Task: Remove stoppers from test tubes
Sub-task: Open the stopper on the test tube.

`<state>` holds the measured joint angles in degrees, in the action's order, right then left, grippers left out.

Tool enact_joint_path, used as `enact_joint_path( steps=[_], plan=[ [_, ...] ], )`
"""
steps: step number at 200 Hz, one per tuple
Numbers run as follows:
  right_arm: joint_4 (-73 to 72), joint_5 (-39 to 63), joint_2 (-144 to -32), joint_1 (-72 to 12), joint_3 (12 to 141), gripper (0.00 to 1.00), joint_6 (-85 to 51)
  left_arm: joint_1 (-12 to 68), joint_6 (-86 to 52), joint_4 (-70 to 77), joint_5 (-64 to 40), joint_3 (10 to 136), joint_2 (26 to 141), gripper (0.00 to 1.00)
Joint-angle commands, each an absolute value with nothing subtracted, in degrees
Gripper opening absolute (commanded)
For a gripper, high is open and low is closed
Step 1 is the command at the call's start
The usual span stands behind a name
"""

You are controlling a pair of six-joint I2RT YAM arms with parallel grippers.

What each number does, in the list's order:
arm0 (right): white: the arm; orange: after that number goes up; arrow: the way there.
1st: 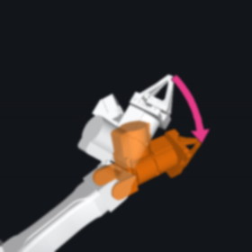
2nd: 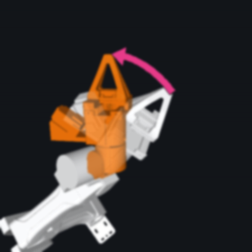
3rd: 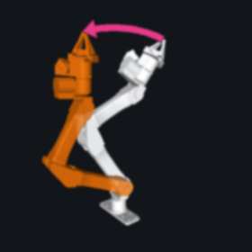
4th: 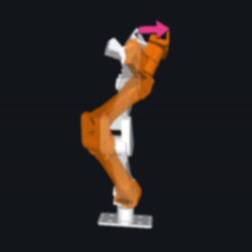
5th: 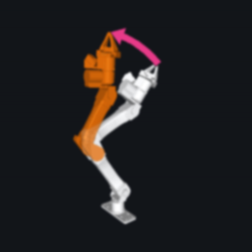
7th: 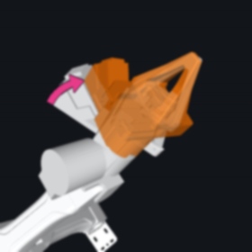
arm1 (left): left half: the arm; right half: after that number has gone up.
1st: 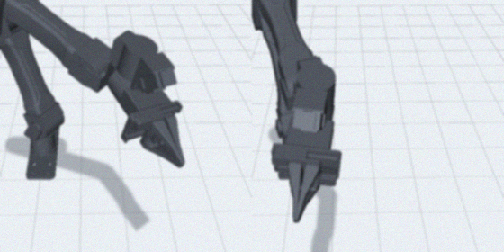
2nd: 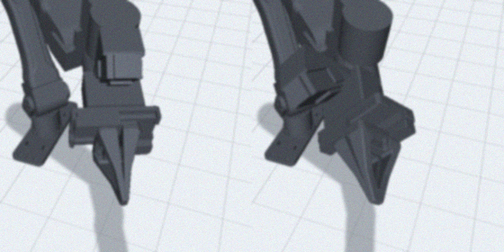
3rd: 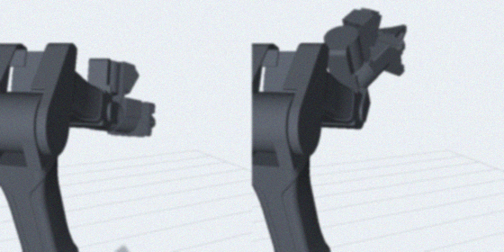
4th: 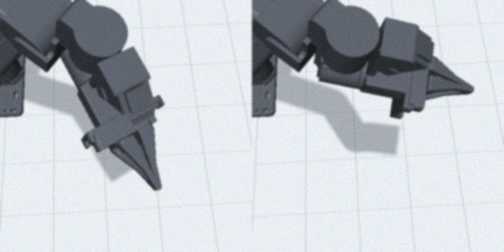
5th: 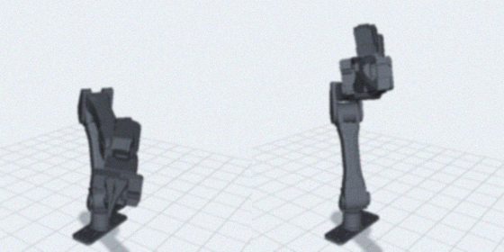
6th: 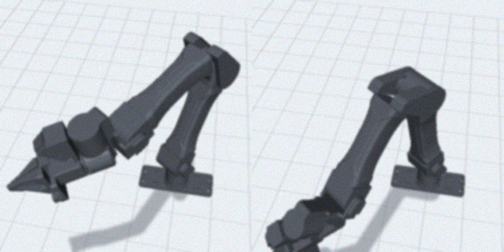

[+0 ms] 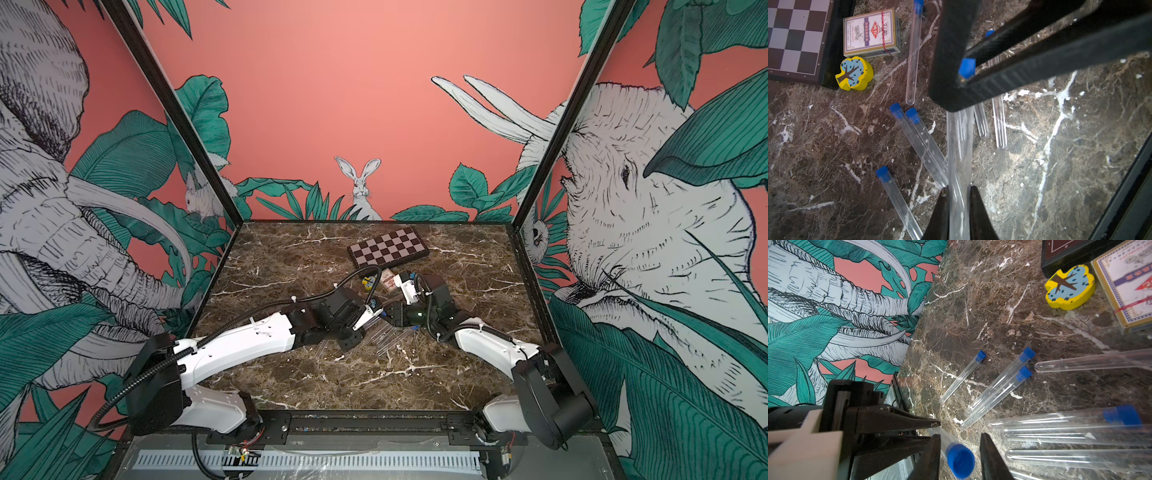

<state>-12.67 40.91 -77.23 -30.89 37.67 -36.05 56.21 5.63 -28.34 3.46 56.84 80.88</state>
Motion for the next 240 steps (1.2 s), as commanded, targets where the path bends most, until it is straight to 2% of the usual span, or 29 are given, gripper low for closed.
enact_joint_path(
  steps=[1,47,116,184,214,240],
  plan=[
    [-14.61,40.61,-77.26,-31.34,38.35,0.3,-36.27,56.51,6.43,-27.86,2.95,56.08,79.71,0.03],
    [-14.05,40.43,-77.06,-31.29,38.31,0.22,-36.04,56.51,6.43,-27.77,3.71,55.9,79.85,0.02],
    [-13.22,41.48,-74.99,-31.32,38.32,0.18,-35.2,56.51,6.83,-28.47,6.66,55.79,80.77,0.01],
    [-12.11,42.05,-76.22,-30.54,38.21,0.1,-33.72,56.51,6.02,-29.47,8.55,56.03,81.21,0.0],
    [-13.49,42.98,-76.56,-30.11,37.66,0.11,-34.43,56.5,5.8,-28.88,8.82,56.03,81.23,0.0],
    [-13.45,43.19,-77.04,-30.13,37.71,0.19,-34.34,56.49,6.31,-28.43,8.79,56.57,81.38,0.0]
  ],
)
